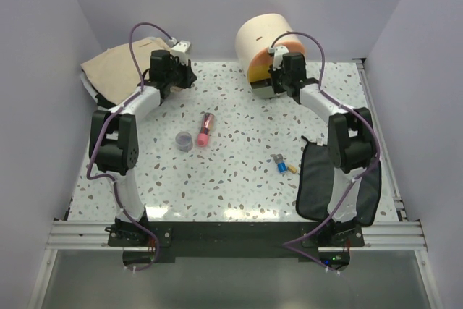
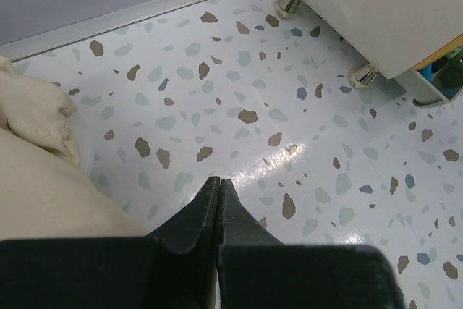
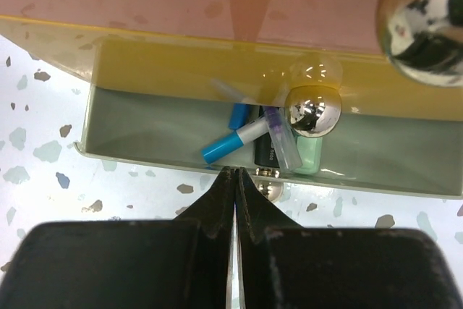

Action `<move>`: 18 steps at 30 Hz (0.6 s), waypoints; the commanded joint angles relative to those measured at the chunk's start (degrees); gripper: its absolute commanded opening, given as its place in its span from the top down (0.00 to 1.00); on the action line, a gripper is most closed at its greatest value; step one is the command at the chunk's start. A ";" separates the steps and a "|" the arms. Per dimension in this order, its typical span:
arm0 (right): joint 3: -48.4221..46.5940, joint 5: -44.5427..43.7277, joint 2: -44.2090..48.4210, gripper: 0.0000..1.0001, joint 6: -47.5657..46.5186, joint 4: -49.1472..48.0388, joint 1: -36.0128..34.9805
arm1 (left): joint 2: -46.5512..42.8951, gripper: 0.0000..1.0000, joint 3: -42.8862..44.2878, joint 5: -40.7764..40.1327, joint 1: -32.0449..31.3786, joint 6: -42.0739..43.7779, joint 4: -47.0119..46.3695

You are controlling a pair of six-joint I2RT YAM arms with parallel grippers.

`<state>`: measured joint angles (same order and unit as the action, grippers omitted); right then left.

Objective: Sort the stationery into containers
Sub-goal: Close the drawer in the storage box.

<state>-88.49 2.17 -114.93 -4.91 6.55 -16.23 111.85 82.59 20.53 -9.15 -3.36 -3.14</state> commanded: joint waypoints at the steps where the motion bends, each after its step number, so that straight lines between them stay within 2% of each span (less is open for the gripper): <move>1: -0.20 -0.42 0.93 1.00 0.87 -6.19 -0.91 | -3.13 1.00 0.12 -0.76 -0.43 1.51 -0.47; 7: 9.19 -0.16 5.94 1.00 -4.58 -18.31 -3.28 | -2.61 1.00 0.47 -0.76 -1.05 1.60 -0.47; 11: 10.61 1.33 8.57 1.00 -7.30 -17.36 -4.16 | -2.95 1.00 0.82 -0.85 -1.40 2.03 -0.12; 18: 19.14 6.00 14.12 1.00 -14.95 -18.85 -4.95 | -3.48 1.00 0.03 -1.90 -1.40 3.00 0.41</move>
<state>-71.68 5.63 -105.19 -14.09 -7.44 -20.84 111.85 82.59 19.57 -10.52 -1.89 -1.98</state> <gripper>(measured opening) 0.007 0.013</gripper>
